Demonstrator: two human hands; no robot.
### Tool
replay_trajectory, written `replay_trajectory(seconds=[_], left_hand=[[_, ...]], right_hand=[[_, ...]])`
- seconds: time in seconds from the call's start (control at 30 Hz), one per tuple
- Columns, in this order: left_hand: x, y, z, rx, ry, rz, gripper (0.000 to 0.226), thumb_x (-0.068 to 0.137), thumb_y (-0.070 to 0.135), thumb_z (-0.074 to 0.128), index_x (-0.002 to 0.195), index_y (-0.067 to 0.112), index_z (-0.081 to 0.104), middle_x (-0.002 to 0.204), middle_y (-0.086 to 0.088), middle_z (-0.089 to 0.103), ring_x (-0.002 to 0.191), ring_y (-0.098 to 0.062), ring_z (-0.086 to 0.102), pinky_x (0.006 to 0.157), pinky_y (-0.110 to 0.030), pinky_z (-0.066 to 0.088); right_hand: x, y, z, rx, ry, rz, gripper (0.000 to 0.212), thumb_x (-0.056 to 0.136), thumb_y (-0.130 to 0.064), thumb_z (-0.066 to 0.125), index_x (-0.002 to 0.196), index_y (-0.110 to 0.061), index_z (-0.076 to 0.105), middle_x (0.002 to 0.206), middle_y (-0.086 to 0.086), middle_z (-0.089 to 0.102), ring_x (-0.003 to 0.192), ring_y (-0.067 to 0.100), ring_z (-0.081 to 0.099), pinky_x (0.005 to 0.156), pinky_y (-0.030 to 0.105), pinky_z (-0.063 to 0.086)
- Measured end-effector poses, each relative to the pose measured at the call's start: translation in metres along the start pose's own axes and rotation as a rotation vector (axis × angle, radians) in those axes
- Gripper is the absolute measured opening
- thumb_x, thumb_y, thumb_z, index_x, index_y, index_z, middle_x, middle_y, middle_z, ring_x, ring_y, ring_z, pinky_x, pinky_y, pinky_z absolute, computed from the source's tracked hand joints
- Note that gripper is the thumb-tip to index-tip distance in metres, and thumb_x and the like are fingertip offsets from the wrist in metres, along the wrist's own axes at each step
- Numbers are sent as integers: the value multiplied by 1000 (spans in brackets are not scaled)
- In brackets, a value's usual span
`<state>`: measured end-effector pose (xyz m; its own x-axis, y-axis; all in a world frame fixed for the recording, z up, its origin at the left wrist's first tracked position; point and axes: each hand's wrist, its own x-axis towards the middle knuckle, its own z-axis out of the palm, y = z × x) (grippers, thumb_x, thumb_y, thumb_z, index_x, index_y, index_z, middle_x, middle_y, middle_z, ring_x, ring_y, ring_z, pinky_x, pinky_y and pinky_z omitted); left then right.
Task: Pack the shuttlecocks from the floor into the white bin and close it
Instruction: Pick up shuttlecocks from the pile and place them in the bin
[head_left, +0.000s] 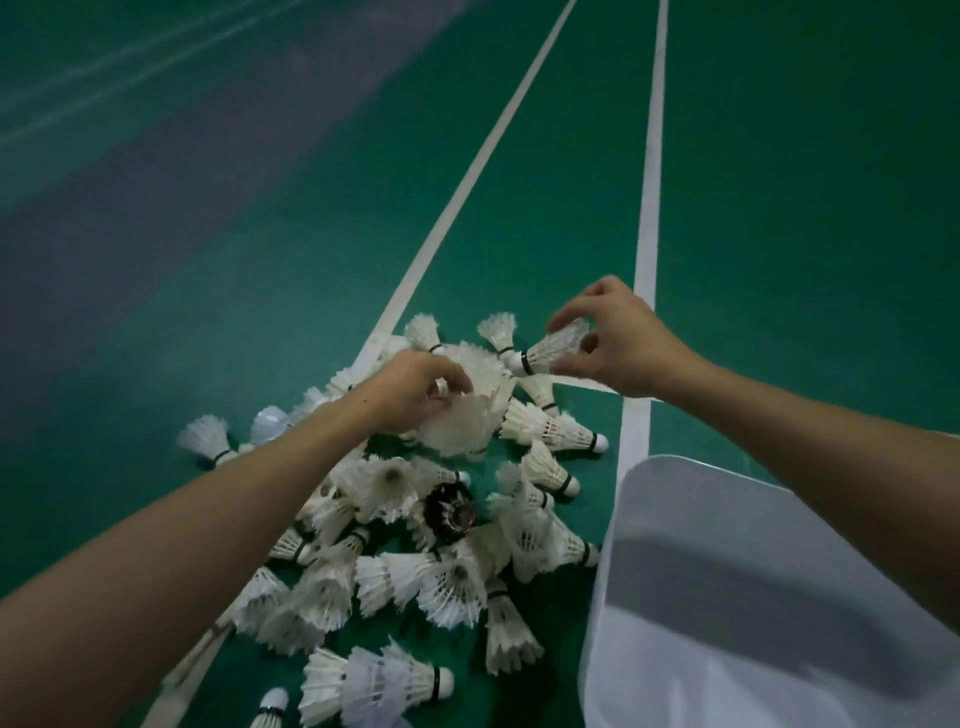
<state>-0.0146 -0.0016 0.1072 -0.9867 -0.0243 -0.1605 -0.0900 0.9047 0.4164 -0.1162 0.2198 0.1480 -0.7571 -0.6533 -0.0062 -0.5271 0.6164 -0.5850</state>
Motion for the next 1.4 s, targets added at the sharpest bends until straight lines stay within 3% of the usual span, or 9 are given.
replay_trajectory(seconds=[0.17,0.3,0.37,0.5,0.63,0.8,1.1,1.2,1.4], left_hand=[[-18,37,-30,-25,85,40,24,86,8,66,109,15,70,92,6,64,84,-12,61,84,-33,53],[-30,60,-44,-123,118,74,32,87,11,65,117,23,63,91,14,58,80,-3,60,81,-27,52],[-36,67,-45,-156,128,95,38,88,10,64,122,28,59,90,16,55,77,0,58,79,-23,50],[-45,64,-43,4,51,105,52,90,6,58,133,34,48,94,8,61,84,-12,61,85,-34,54],[-60,56,-30,62,4,101,63,89,1,58,138,38,42,87,7,60,79,-10,60,79,-30,55],[-68,75,-39,121,-10,189,58,89,-2,57,132,37,51,95,10,55,69,7,46,62,-11,42],[-66,142,-73,31,-58,196,54,88,2,60,128,37,54,94,7,60,81,-12,66,73,-25,58],[-58,171,-71,-111,-131,212,54,88,1,60,127,38,56,99,5,60,75,-10,65,71,-33,60],[-34,187,-39,-228,-200,252,55,88,-3,58,129,34,55,99,2,59,53,5,56,50,-12,45]], right_hand=[[-33,-9,-28,141,147,116,36,72,-33,81,104,-23,68,115,2,45,98,24,60,96,38,49],[-62,-13,-39,308,206,170,37,69,-22,85,102,-15,69,101,2,65,80,19,70,65,26,51],[-74,-12,-43,379,235,209,38,67,-17,86,101,-15,69,101,11,69,76,18,71,60,24,51],[-92,-13,-52,364,264,237,37,65,-17,88,98,-15,70,99,11,69,80,21,71,69,31,56],[-106,-24,-46,339,257,233,36,64,-21,88,95,-19,70,107,6,64,85,23,70,74,35,58],[-131,-25,-34,401,139,238,34,69,-20,84,97,-19,66,100,0,63,77,17,68,44,18,44],[-168,19,-57,526,183,312,43,55,-7,91,90,-16,66,94,12,70,86,31,69,76,48,58],[-181,36,-73,415,121,316,46,61,0,85,99,-19,67,90,4,70,76,21,69,63,34,59],[-180,49,-91,270,107,339,35,66,-8,83,98,-19,72,73,-4,68,56,9,58,49,21,46]])
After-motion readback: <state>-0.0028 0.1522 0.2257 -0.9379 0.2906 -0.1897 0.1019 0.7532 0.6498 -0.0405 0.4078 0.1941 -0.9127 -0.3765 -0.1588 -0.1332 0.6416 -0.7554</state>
